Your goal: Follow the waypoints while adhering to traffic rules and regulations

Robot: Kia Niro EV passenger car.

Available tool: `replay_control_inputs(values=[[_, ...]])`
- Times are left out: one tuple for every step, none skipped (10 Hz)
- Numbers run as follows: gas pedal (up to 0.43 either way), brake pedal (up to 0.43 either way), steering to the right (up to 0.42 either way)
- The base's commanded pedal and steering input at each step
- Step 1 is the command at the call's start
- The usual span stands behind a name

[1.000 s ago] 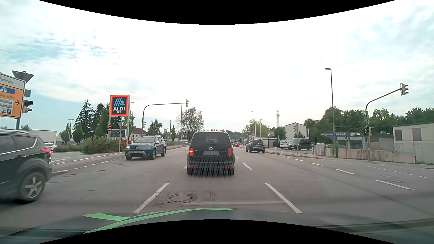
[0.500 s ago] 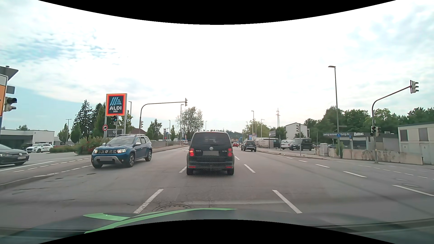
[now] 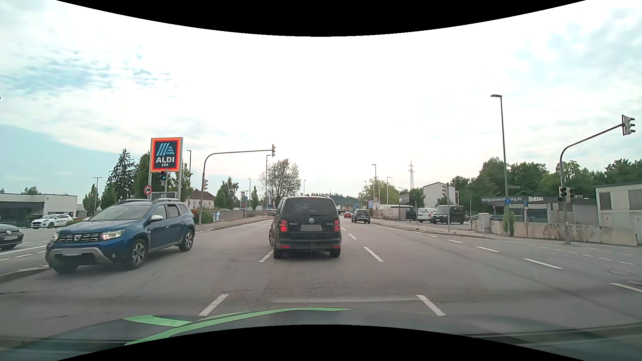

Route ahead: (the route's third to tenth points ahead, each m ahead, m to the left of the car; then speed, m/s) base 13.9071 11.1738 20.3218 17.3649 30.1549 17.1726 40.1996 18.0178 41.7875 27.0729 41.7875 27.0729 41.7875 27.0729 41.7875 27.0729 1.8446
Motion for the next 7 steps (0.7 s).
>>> replay_control_inputs(values=[[0.110,0.000,0.002],[0.118,0.000,0.002],[0.118,0.000,0.002],[0.130,0.000,0.002],[0.130,0.000,0.002],[0.138,0.000,0.001],[0.138,0.000,0.001]])
